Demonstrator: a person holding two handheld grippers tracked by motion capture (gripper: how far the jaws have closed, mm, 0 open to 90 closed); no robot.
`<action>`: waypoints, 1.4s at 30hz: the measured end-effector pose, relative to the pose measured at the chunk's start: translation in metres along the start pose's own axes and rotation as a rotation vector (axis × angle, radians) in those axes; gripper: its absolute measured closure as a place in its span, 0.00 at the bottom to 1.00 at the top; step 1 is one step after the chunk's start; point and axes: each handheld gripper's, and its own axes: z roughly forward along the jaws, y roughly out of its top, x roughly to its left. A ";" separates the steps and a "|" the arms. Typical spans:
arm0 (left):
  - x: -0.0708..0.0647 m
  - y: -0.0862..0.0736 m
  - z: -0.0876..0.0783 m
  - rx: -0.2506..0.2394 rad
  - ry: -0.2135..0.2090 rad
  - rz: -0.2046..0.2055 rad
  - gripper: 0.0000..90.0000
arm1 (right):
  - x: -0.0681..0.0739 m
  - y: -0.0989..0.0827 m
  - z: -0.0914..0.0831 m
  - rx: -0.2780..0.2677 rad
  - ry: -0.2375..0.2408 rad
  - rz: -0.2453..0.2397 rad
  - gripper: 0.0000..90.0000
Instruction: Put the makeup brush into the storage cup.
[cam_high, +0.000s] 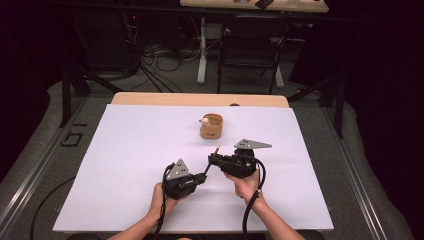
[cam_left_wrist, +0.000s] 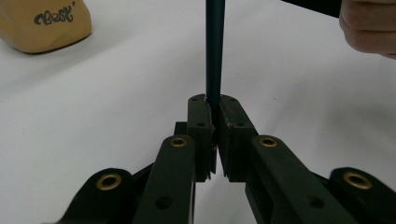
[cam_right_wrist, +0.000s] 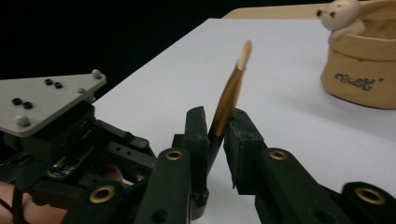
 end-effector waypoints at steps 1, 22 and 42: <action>-0.001 0.000 0.000 0.000 -0.004 -0.001 0.93 | 0.001 0.000 0.000 0.001 0.008 -0.002 0.91; 0.011 -0.001 0.004 0.102 -0.091 -0.052 0.36 | 0.013 0.006 -0.008 0.005 -0.032 -0.151 0.93; 0.031 -0.001 -0.011 0.114 -0.027 -0.084 0.15 | 0.017 0.009 -0.017 0.016 -0.125 -0.278 0.93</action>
